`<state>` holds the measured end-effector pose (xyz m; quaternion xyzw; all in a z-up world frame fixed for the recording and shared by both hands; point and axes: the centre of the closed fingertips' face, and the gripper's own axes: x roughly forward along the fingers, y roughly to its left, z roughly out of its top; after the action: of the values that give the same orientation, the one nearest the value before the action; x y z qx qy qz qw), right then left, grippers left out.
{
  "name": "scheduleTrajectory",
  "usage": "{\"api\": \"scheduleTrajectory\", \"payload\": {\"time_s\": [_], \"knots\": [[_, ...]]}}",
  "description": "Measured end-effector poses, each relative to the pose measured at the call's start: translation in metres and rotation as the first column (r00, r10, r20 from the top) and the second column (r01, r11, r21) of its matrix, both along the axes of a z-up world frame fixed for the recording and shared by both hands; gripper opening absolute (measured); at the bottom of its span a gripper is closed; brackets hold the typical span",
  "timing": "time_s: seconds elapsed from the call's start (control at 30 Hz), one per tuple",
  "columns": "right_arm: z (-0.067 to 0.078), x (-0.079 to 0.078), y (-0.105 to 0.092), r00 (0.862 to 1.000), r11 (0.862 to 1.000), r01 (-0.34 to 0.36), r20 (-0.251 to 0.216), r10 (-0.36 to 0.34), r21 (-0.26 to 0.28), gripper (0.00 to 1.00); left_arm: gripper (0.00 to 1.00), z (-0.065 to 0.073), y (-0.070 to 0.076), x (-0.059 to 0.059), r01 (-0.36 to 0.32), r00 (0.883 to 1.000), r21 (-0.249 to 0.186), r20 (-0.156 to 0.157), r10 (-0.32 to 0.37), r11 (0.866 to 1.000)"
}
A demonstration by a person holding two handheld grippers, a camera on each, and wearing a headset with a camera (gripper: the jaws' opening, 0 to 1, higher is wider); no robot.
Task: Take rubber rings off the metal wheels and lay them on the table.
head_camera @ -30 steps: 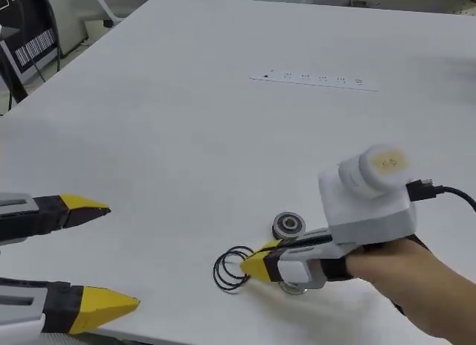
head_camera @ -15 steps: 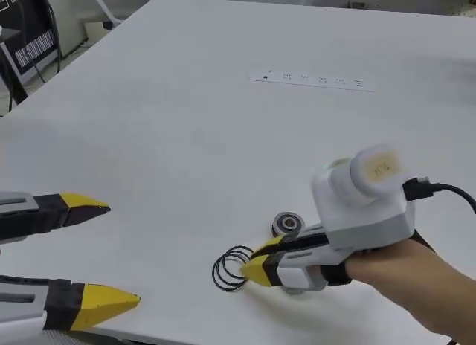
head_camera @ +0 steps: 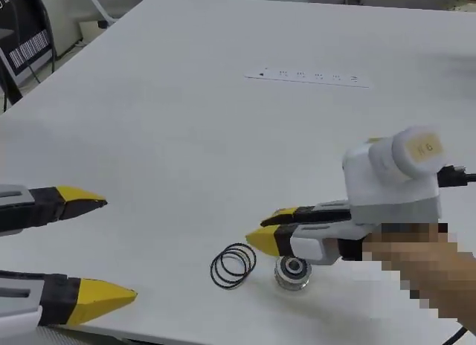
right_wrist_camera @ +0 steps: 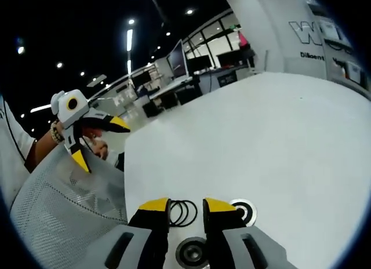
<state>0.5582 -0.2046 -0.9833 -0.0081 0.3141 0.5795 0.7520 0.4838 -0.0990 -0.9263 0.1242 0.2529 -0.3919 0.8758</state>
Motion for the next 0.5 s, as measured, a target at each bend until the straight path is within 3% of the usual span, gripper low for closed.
{"api": "scheduleTrajectory", "payload": {"time_s": [0.23, 0.5], "knots": [[0.009, 0.013, -0.009, 0.999, 0.998, 0.043, 0.02, -0.044, 0.038, 0.22, 0.68, 0.014, -0.008, 0.013, 0.054, 0.998, 0.03, 0.035, -0.055, 0.998], [0.009, 0.029, -0.028, 0.993, 0.993, 0.111, 0.032, -0.113, 0.045, 0.23, 0.69, 0.042, -0.021, 0.04, 0.104, 0.987, 0.064, 0.118, -0.111, 0.993]]}}
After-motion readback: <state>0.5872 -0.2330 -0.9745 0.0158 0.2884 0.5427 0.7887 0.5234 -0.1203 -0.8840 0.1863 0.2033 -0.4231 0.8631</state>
